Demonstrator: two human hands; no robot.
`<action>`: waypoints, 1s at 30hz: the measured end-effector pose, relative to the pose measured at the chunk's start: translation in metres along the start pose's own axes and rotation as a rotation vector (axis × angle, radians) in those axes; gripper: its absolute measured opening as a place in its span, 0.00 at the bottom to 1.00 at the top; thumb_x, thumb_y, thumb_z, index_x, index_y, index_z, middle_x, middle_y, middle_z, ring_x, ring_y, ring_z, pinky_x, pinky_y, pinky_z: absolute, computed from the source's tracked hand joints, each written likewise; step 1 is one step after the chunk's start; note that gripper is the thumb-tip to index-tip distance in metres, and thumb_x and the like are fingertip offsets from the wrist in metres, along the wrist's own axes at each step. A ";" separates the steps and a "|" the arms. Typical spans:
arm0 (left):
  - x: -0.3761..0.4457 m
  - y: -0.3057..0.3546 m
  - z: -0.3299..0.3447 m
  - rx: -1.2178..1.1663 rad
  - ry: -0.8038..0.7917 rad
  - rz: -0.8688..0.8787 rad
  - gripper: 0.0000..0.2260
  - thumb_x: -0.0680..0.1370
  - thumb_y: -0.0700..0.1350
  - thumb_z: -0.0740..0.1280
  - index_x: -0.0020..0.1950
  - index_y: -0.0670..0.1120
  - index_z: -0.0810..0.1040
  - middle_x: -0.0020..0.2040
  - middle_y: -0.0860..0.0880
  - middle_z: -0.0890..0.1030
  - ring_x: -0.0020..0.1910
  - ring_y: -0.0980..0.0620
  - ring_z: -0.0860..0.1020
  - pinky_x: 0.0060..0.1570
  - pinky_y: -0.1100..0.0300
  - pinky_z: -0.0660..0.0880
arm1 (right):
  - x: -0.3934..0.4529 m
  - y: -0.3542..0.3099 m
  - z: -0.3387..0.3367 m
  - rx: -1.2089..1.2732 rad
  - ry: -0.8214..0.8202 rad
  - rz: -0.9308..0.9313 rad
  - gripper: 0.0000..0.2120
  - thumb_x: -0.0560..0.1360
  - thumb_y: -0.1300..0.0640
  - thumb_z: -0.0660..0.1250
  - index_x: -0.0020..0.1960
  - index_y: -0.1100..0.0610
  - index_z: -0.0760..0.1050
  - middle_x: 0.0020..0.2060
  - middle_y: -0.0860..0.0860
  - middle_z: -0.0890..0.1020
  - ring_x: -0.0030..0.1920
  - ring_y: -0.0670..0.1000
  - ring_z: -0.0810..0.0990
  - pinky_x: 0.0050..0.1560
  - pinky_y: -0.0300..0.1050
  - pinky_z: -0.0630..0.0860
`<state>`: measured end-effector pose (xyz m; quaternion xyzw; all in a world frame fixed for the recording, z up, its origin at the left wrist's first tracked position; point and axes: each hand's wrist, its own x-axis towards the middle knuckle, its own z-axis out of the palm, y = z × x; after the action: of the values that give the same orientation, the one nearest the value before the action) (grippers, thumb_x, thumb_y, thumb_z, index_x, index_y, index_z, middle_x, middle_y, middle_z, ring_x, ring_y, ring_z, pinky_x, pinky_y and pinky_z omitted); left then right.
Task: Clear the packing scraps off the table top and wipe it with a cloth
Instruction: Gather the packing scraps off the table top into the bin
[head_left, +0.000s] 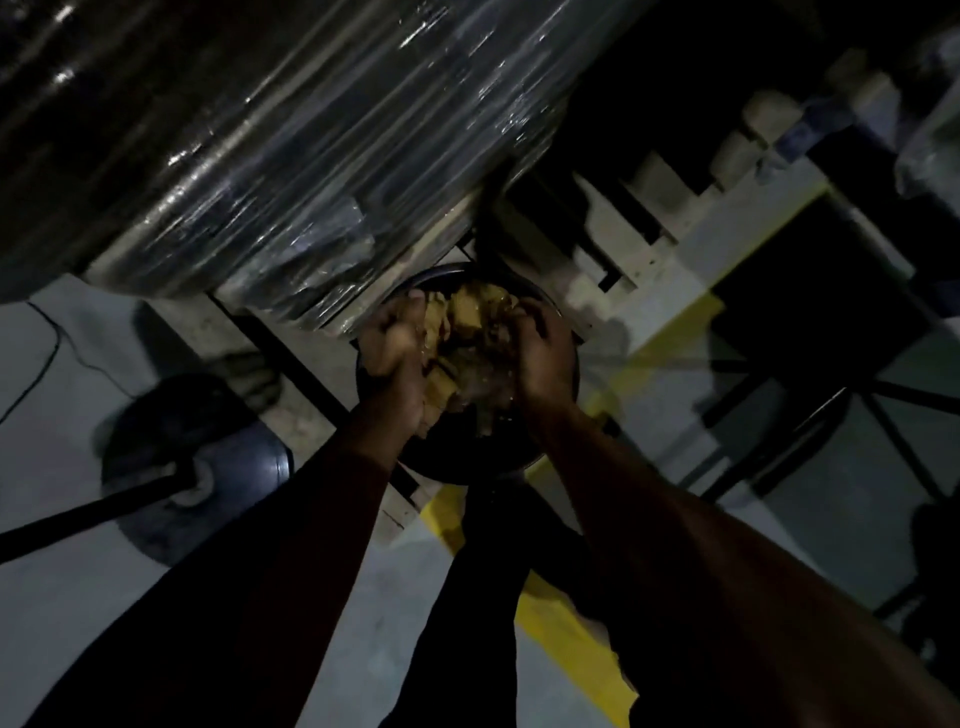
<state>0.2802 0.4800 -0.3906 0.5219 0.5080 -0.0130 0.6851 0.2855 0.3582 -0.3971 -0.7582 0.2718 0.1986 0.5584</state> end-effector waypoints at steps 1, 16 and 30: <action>0.002 -0.004 -0.006 0.042 0.025 0.001 0.07 0.73 0.46 0.72 0.48 0.44 0.82 0.49 0.44 0.84 0.52 0.44 0.81 0.61 0.43 0.76 | 0.003 0.009 -0.001 -0.017 -0.018 0.001 0.30 0.68 0.36 0.56 0.63 0.50 0.77 0.61 0.51 0.78 0.63 0.54 0.76 0.66 0.57 0.71; -0.046 0.004 -0.008 0.211 0.176 0.010 0.09 0.76 0.34 0.65 0.54 0.38 0.81 0.45 0.43 0.80 0.45 0.44 0.79 0.47 0.58 0.77 | -0.027 -0.017 -0.039 0.348 0.072 0.299 0.20 0.75 0.75 0.52 0.60 0.61 0.74 0.56 0.61 0.78 0.59 0.62 0.78 0.56 0.53 0.76; -0.104 0.033 -0.015 0.069 0.087 0.020 0.12 0.79 0.36 0.61 0.39 0.46 0.78 0.39 0.49 0.79 0.39 0.50 0.77 0.35 0.65 0.73 | -0.073 -0.058 -0.076 0.563 0.106 0.382 0.09 0.76 0.66 0.61 0.47 0.58 0.79 0.50 0.59 0.81 0.43 0.55 0.79 0.42 0.46 0.77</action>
<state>0.2376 0.4526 -0.2929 0.5503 0.5316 -0.0010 0.6439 0.2657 0.3129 -0.2869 -0.5191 0.4817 0.1770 0.6835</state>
